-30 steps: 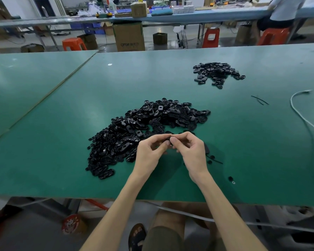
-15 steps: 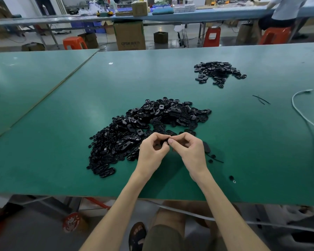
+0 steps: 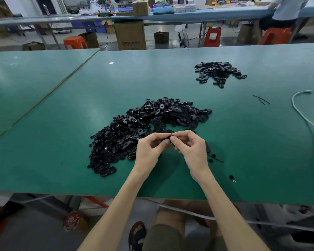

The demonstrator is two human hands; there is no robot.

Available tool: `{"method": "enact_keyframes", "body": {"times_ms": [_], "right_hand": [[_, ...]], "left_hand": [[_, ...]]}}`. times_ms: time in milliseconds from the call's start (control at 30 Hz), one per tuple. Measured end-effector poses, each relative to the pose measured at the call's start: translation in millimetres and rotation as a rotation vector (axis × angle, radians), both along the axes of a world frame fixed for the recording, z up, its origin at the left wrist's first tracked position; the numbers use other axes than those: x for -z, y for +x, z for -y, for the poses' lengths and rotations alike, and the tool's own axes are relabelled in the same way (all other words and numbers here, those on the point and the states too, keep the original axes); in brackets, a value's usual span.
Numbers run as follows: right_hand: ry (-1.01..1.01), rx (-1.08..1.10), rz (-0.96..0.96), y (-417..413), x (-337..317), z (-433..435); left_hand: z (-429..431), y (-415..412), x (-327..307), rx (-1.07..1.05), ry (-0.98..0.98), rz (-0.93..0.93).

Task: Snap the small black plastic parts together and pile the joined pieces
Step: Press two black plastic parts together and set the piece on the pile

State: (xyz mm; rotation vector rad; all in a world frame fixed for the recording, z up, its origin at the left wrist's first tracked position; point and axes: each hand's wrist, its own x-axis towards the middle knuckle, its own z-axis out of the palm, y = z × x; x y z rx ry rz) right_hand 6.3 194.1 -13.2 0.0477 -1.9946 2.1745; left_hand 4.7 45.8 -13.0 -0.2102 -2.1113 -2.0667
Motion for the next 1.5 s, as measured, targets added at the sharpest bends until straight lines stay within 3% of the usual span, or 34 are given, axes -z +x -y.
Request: {"method": "enact_keyframes", "body": {"times_ms": [367, 1133, 1400, 1500], "right_hand": [[0.096, -0.032, -0.066, -1.7, 1.1, -0.2], [0.012, -0.015, -0.022, 0.0, -1.6, -0.4], [0.04, -0.018, -0.044, 0.2, -1.2, 0.1], [0.009, 0.013, -0.045, -0.7, 0.9, -0.5]], "left_hand": [[-0.5, -1.0, 1.8, 0.02, -0.046, -0.01], [1.4, -2.7, 1.4, 0.06, 0.021, 0.031], [0.2, -1.0, 1.5, 0.008, -0.022, 0.015], [-2.7, 0.4, 0.1, -0.036, -0.135, -0.065]]}}
